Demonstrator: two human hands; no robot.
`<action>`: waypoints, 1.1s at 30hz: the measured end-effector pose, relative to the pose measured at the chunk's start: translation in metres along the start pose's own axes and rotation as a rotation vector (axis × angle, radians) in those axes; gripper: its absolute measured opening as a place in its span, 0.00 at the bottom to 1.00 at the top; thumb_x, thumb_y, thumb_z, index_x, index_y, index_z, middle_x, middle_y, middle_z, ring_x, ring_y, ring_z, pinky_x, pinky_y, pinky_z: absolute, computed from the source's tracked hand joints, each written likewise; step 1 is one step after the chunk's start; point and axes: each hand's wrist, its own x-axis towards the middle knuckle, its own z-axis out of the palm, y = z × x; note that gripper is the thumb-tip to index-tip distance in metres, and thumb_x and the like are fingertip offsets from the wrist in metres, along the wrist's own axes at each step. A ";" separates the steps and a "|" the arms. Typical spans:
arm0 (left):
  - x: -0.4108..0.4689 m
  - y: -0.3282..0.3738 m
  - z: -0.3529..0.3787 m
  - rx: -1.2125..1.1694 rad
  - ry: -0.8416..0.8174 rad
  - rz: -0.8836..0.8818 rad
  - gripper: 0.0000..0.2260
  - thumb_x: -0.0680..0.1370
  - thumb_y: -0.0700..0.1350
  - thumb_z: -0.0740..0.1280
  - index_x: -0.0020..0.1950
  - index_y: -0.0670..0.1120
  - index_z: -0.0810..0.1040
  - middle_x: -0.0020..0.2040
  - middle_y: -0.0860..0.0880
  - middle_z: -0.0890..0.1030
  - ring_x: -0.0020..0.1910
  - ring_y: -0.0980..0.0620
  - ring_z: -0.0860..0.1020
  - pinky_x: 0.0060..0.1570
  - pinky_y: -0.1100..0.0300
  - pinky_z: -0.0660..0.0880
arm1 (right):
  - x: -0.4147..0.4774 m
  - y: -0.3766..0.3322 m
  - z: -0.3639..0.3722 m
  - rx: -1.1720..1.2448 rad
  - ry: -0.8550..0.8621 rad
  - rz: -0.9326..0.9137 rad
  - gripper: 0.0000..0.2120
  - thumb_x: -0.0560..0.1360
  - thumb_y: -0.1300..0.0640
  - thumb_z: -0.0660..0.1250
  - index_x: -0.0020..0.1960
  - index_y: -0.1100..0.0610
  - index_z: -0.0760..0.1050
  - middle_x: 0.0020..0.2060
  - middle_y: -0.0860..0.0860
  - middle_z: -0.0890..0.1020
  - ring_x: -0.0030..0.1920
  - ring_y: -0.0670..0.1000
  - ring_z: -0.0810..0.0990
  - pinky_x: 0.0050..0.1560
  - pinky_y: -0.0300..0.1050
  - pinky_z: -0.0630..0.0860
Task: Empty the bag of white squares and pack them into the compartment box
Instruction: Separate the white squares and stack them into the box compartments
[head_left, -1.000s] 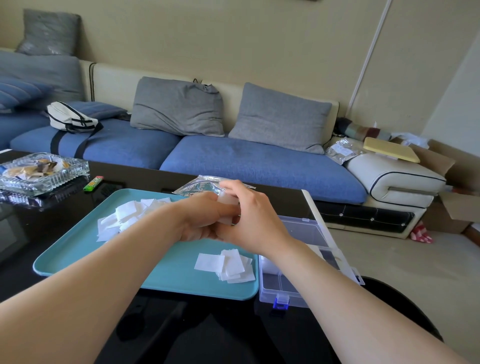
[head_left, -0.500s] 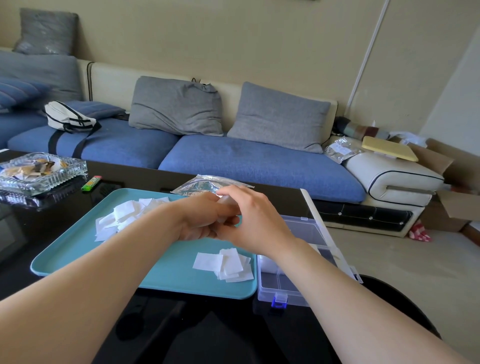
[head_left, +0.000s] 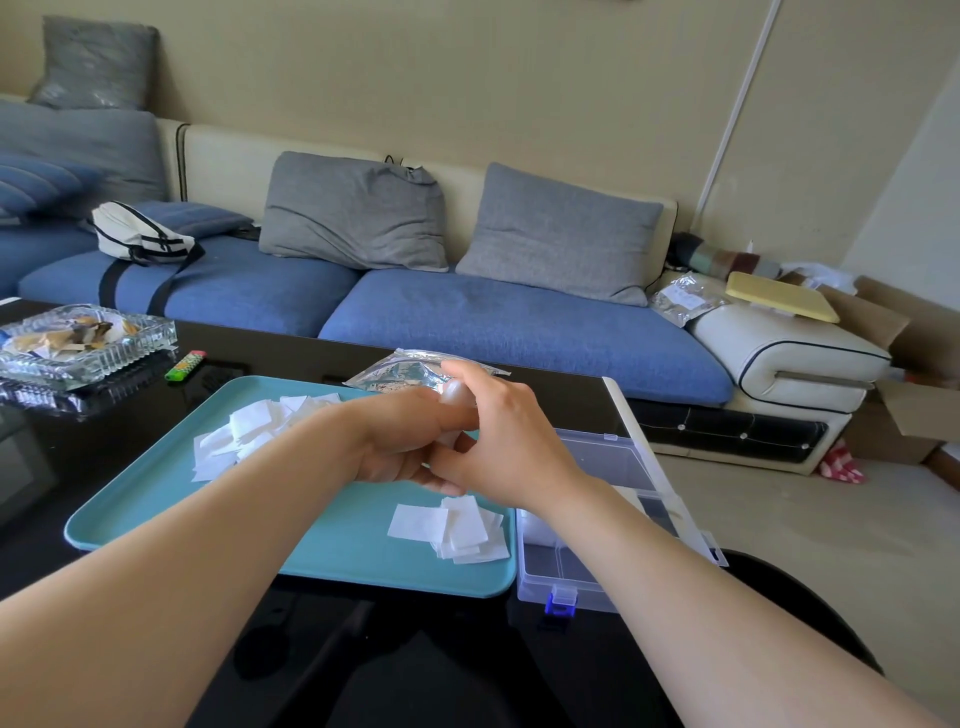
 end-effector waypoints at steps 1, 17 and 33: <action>0.002 -0.001 -0.002 0.000 -0.007 -0.008 0.10 0.85 0.46 0.64 0.55 0.39 0.79 0.45 0.43 0.83 0.45 0.45 0.84 0.54 0.47 0.82 | 0.000 0.001 0.000 0.007 0.010 0.006 0.39 0.68 0.52 0.74 0.78 0.52 0.70 0.59 0.48 0.84 0.59 0.51 0.81 0.61 0.46 0.78; 0.004 -0.007 -0.014 -0.106 -0.062 -0.042 0.10 0.82 0.49 0.69 0.48 0.44 0.84 0.47 0.44 0.77 0.40 0.48 0.76 0.46 0.51 0.78 | 0.007 0.022 -0.014 0.214 0.176 0.155 0.13 0.76 0.67 0.66 0.44 0.52 0.86 0.40 0.44 0.87 0.42 0.45 0.85 0.47 0.45 0.83; 0.008 -0.002 0.004 -0.278 -0.094 0.033 0.24 0.86 0.60 0.56 0.63 0.43 0.79 0.54 0.42 0.81 0.47 0.45 0.82 0.51 0.50 0.79 | 0.003 0.027 -0.020 0.278 0.172 0.247 0.16 0.79 0.63 0.64 0.56 0.49 0.86 0.49 0.43 0.88 0.52 0.44 0.85 0.58 0.48 0.82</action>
